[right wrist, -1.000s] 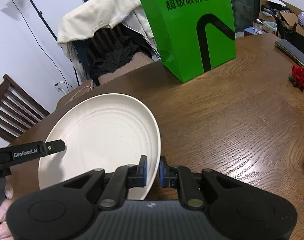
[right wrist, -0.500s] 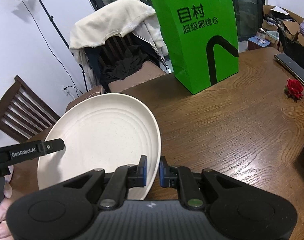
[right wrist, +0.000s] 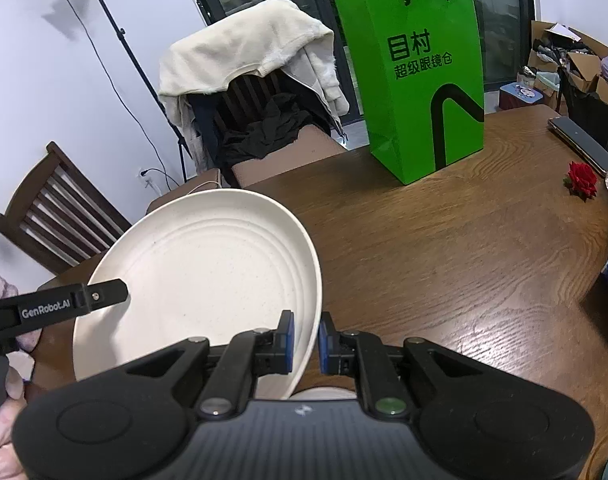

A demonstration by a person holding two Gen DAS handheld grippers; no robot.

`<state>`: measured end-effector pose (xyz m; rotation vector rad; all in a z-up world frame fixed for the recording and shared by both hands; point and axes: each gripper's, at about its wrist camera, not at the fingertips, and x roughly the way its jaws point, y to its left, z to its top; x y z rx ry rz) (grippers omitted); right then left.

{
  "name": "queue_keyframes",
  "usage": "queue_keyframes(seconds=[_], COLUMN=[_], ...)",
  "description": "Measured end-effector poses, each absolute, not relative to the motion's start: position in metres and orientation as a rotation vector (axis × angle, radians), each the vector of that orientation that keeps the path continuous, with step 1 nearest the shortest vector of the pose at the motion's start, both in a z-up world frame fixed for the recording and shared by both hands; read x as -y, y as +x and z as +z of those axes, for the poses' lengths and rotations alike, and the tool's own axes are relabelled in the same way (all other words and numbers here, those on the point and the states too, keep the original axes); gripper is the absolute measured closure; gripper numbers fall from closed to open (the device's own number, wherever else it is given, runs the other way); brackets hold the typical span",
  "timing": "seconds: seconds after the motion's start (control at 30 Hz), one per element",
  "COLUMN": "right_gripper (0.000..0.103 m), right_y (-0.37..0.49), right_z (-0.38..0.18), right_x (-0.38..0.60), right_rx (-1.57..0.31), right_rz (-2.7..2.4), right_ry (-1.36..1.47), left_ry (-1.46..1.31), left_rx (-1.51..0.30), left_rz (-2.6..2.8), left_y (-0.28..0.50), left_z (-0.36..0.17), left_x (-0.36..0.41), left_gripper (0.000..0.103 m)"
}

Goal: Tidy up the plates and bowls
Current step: 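Lift the cream plate off the table with both grippers, then carry the cream plate with both grippers past the bowls to the plate stack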

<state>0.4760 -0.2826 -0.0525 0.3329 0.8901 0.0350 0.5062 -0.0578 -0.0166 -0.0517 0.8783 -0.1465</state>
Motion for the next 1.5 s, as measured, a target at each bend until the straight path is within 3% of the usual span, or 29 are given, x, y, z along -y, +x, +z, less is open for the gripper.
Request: queue_keyframes(seconds=[1.5], right_gripper=[0.091], right_y=[0.315], right_z=[-0.022], right_x=[0.172], right_rx=[-0.865], right_rz=[0.001], right_ry=[0.343], left_ry=[-0.035], left_rx=[-0.862], left_rz=[-0.212], left_y=[0.361], left_z=[0.012], left_x=[-0.045], left_gripper=[0.075])
